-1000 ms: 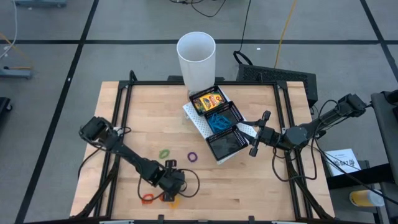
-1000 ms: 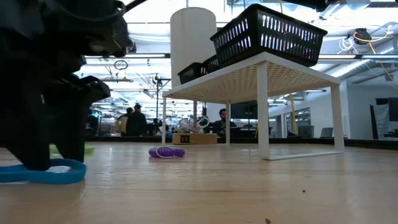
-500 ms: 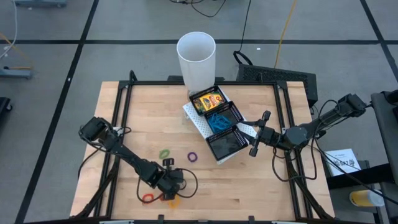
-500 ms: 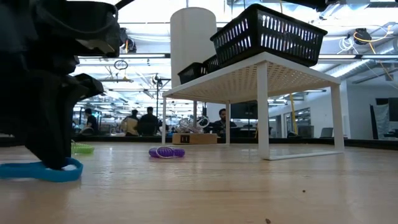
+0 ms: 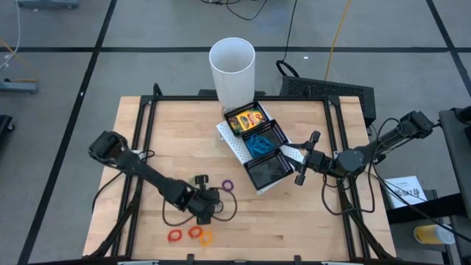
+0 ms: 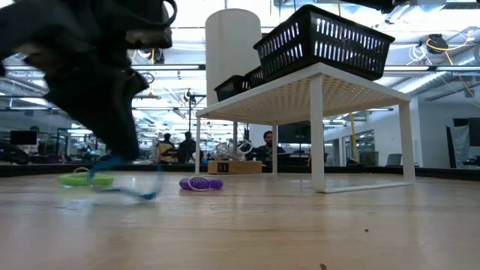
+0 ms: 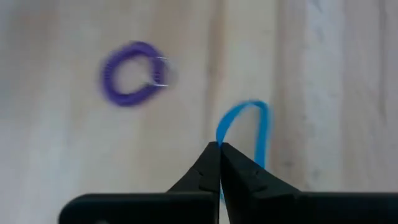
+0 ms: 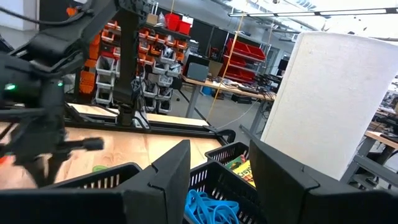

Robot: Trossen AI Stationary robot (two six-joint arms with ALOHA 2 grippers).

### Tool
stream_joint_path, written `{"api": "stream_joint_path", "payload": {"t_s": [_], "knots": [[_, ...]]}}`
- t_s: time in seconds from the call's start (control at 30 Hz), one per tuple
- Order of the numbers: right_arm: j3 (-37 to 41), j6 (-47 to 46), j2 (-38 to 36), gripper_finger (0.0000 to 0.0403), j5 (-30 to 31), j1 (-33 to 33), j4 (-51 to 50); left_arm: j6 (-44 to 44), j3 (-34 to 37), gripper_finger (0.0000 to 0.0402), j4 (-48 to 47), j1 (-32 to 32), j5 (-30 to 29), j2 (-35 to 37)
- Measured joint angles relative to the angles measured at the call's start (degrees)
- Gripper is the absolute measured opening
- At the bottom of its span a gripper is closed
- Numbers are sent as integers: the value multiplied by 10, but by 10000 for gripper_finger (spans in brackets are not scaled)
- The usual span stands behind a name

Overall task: Pick & Place Office Desk Supplies
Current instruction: Put the blue rubber band into the middle black bin on the shelf

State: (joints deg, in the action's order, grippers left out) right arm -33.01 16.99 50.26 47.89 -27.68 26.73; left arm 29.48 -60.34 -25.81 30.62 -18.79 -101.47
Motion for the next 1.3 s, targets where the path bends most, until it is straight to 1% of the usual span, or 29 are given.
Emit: {"api": "stream_joint_path", "payload": {"t_s": [0.2, 0.37, 0.5, 0.67, 0.8, 0.87, 0.93, 1.03, 1.13, 1.3], "knots": [[0, -7, 0, 157, 0, 0, -1, -27, 2, 7, -50, -27, -41, 72], [0, -1, 0, 157, 0, 0, 0, -85, 9, 6, -10, -51, -66, 133], [0, 2, 0, 157, 0, 0, 5, -142, 14, 4, 44, -73, -68, 169], [0, 2, 0, 157, 0, 0, 9, -223, 14, 7, 144, -93, -67, 197], [0, 3, 0, 157, 0, 0, 14, -305, 14, 3, 227, -105, -31, 206], [0, 4, 0, 157, 0, 0, 18, -329, 14, 5, 271, -113, -19, 207], [0, 4, 0, 157, 1, 0, 19, -336, 14, 11, 321, -124, -17, 208], [0, 3, 0, 157, 1, 0, 18, -340, 14, 12, 367, -146, -6, 207], [0, 3, 0, 157, 1, 0, 20, -335, 14, 4, 405, -170, 12, 207], [0, 2, 0, 157, 2, 0, 22, -328, 14, 11, 446, -206, 13, 207]]}}
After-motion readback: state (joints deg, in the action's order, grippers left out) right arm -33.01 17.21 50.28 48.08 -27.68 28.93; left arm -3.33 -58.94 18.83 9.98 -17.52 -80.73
